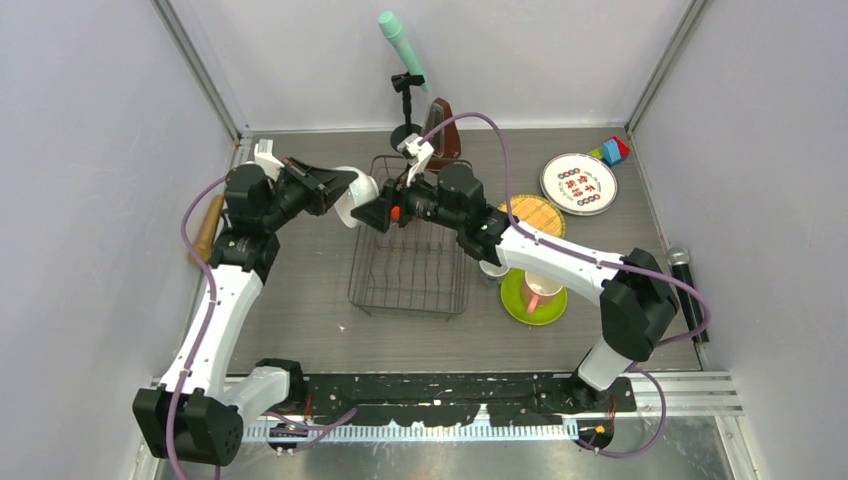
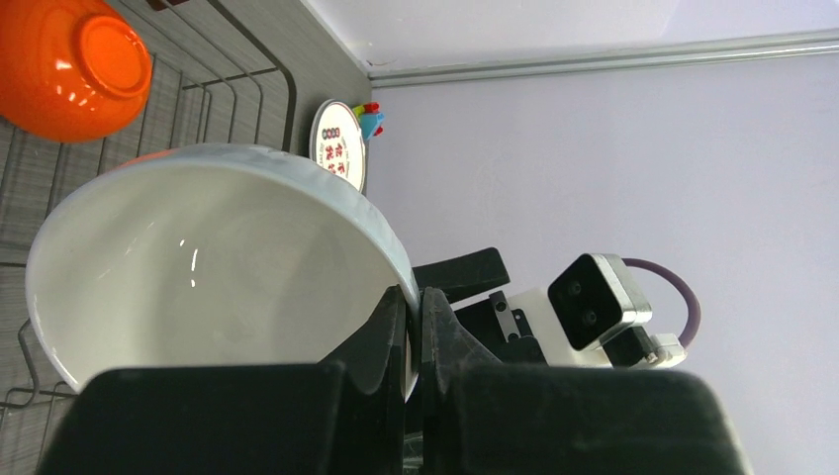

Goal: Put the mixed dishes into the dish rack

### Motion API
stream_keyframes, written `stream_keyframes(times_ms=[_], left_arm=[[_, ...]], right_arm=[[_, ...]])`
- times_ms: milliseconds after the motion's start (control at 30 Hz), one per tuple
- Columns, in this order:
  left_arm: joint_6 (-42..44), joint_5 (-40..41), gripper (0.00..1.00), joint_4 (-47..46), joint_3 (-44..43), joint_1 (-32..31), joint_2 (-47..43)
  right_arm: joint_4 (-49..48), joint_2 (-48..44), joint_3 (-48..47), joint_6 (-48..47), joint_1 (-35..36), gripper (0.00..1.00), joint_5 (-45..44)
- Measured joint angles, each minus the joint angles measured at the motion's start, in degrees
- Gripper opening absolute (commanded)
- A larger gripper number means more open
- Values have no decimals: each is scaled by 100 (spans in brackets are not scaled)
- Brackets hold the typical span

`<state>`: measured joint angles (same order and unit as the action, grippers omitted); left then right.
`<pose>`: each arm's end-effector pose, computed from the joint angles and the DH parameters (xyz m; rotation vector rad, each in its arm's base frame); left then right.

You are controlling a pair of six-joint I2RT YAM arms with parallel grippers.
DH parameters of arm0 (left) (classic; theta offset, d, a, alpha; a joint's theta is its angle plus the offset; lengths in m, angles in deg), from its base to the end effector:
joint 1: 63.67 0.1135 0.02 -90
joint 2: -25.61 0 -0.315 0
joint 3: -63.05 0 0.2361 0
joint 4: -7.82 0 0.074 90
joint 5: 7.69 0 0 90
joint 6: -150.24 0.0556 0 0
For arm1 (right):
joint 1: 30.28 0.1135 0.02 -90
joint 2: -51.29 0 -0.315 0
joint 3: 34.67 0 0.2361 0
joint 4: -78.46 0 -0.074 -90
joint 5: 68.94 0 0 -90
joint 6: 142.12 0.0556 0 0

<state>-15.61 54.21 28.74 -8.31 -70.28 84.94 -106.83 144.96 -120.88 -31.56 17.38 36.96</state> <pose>0.2074 -0.0504 0.4146 -0.7472 1.8010 -1.4342 0.2593 0.3071 0.3924 -0.6263 1.6140 1.1248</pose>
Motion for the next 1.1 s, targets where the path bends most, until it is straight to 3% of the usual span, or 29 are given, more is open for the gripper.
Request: stream_keyframes(times_ms=[100, 233, 467, 533, 833, 1100], left_arm=[[0, 4, 5, 26, 0, 15, 17], [-7, -4, 25, 15, 0, 13, 31], [240, -26, 67, 46, -33, 7, 46], [428, -4, 73, 232, -114, -2, 59], [1818, 658, 77, 1718, -953, -2, 122], [2887, 933, 77, 2538, -758, -2, 111]], right_arm=[[-13, 0, 0, -87, 13, 18, -17], [-17, 0, 0, -90, 13, 1, -28], [382, 0, -11, -304, 17, 0, -247], [667, 0, -55, -485, 17, 0, -391], [2774, 0, -553, -1755, -26, 0, -1394], [4457, 101, -1290, -2741, -50, 0, -2647]])
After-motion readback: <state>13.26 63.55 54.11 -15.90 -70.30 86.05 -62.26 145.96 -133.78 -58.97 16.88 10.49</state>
